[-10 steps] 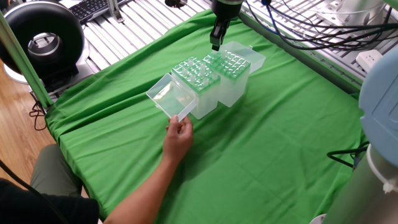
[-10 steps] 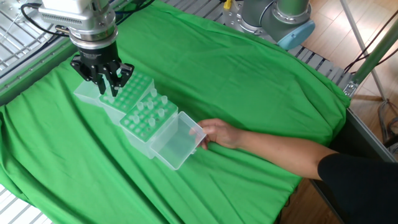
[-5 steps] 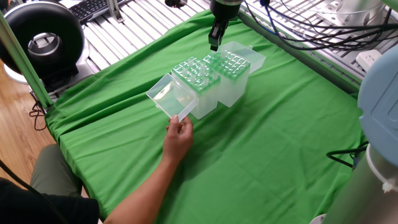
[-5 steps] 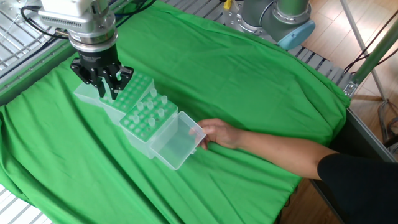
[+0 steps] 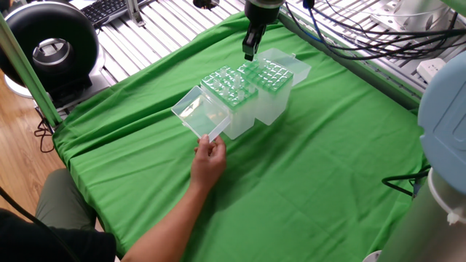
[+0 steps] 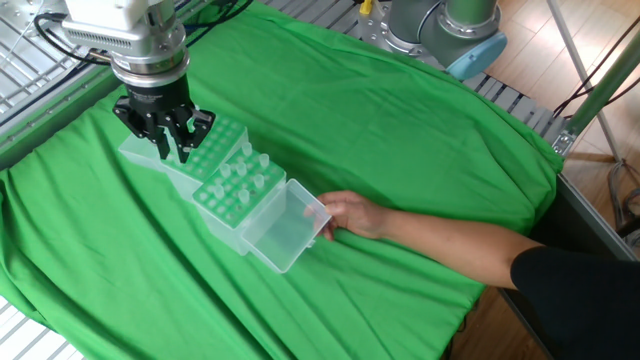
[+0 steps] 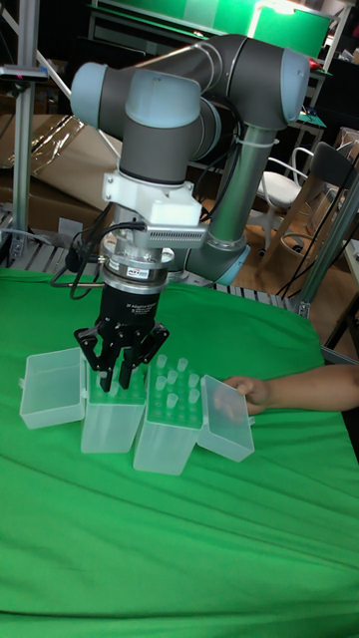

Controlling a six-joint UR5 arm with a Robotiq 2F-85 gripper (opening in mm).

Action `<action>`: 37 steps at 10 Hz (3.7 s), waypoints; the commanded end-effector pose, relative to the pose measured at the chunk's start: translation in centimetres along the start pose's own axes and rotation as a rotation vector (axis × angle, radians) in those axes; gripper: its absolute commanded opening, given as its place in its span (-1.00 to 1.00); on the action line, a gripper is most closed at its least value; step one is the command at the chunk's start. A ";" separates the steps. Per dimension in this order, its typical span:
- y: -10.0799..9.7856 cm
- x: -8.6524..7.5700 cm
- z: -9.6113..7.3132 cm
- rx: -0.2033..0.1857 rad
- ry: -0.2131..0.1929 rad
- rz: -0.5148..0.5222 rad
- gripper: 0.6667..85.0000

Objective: Insert a large pipette tip into the holder for large pipette tips

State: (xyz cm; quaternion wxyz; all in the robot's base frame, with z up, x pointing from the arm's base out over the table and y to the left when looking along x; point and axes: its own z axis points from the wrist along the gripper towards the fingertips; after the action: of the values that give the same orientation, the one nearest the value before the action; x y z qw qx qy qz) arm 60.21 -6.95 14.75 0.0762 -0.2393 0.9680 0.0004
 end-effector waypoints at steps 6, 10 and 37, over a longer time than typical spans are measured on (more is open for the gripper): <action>0.3 0.1 0.7 -0.008 -0.021 0.014 -0.33; 0.0 -0.2 0.7 0.004 -0.032 0.021 -0.42; 1.6 -4.0 -14.1 0.031 0.073 0.049 -0.73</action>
State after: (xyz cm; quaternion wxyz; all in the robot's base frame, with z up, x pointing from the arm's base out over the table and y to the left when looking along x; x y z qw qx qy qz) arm 60.31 -5.18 27.56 0.0430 -0.2149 0.9754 -0.0245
